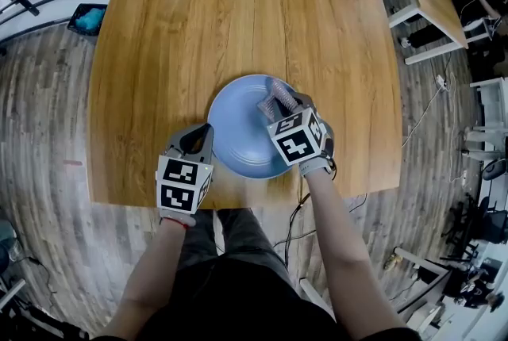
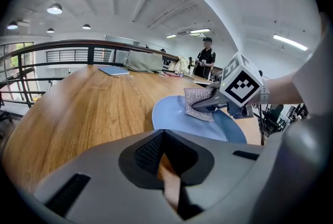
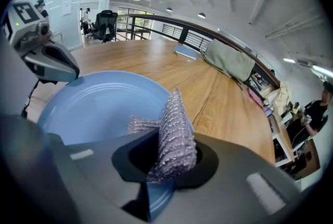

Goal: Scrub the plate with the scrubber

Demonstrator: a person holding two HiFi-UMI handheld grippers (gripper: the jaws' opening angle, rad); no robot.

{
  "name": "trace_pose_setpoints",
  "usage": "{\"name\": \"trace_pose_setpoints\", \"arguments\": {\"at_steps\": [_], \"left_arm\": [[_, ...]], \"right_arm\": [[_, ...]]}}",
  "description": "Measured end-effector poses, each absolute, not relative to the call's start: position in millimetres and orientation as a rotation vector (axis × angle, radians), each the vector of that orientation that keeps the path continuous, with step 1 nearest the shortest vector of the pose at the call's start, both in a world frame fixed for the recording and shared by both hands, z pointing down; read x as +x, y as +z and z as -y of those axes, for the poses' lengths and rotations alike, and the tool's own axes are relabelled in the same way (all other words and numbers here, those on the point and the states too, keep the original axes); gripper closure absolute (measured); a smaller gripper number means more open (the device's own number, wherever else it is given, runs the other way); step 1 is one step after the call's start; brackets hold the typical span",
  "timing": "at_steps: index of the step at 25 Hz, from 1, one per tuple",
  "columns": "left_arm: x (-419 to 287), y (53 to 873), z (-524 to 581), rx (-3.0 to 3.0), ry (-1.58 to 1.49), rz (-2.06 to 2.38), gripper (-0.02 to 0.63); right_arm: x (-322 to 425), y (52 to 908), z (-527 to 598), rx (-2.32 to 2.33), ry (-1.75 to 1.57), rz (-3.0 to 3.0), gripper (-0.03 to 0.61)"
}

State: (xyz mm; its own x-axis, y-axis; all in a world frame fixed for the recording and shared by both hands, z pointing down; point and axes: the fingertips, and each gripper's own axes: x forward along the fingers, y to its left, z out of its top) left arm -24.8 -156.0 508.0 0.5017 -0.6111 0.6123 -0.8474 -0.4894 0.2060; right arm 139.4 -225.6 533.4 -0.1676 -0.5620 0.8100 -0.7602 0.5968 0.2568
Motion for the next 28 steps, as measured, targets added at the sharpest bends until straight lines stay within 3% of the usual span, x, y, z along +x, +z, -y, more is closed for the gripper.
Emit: {"name": "trace_pose_setpoints", "arguments": {"at_steps": [14, 28], "left_arm": [[-23.6, 509.2, 158.3, 2.253, 0.645, 1.201, 0.618], [-23.0, 507.8, 157.9, 2.256, 0.646, 1.195, 0.617]], "right_arm": [[156.3, 537.5, 164.9, 0.943, 0.410, 1.796, 0.508], [102.1, 538.4, 124.9, 0.708, 0.488, 1.871, 0.508]]}}
